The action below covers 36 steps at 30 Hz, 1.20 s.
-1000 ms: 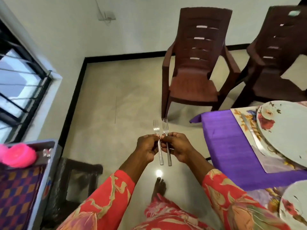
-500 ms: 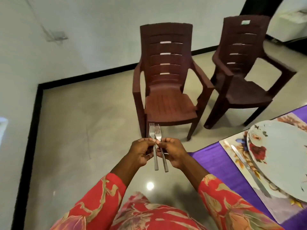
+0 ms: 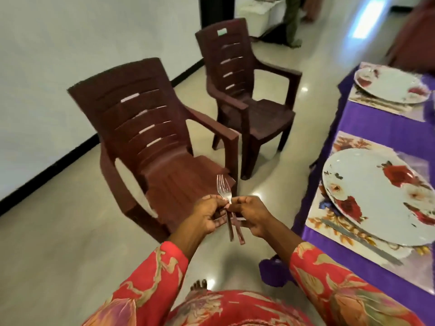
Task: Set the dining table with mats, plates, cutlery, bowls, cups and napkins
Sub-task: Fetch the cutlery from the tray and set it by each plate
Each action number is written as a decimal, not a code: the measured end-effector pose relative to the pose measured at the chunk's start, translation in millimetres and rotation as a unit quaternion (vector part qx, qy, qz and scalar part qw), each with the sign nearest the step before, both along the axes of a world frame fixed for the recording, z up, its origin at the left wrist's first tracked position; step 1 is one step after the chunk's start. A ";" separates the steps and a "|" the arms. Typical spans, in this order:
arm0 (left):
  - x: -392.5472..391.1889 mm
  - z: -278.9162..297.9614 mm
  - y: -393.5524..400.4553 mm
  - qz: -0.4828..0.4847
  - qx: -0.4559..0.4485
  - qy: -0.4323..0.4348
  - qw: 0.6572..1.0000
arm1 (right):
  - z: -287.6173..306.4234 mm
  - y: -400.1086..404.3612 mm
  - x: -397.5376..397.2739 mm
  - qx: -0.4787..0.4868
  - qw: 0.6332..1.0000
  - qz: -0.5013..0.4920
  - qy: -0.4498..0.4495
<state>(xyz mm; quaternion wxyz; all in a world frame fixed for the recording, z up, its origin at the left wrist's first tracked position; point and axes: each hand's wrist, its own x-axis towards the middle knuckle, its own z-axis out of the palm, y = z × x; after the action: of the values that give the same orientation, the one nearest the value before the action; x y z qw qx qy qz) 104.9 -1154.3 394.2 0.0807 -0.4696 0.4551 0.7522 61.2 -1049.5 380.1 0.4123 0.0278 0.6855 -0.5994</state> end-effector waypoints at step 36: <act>-396.7 -7.5 137.0 -0.473 0.001 -0.004 0.881 | -12.2 129.5 -288.5 -0.032 0.865 -0.501 -0.005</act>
<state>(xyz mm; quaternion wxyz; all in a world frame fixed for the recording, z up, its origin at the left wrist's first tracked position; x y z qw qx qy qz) -291.8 -1017.3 386.6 0.4291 -0.2009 0.6223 0.6231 -227.4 -920.0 367.9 0.0607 0.3573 0.5579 -0.7466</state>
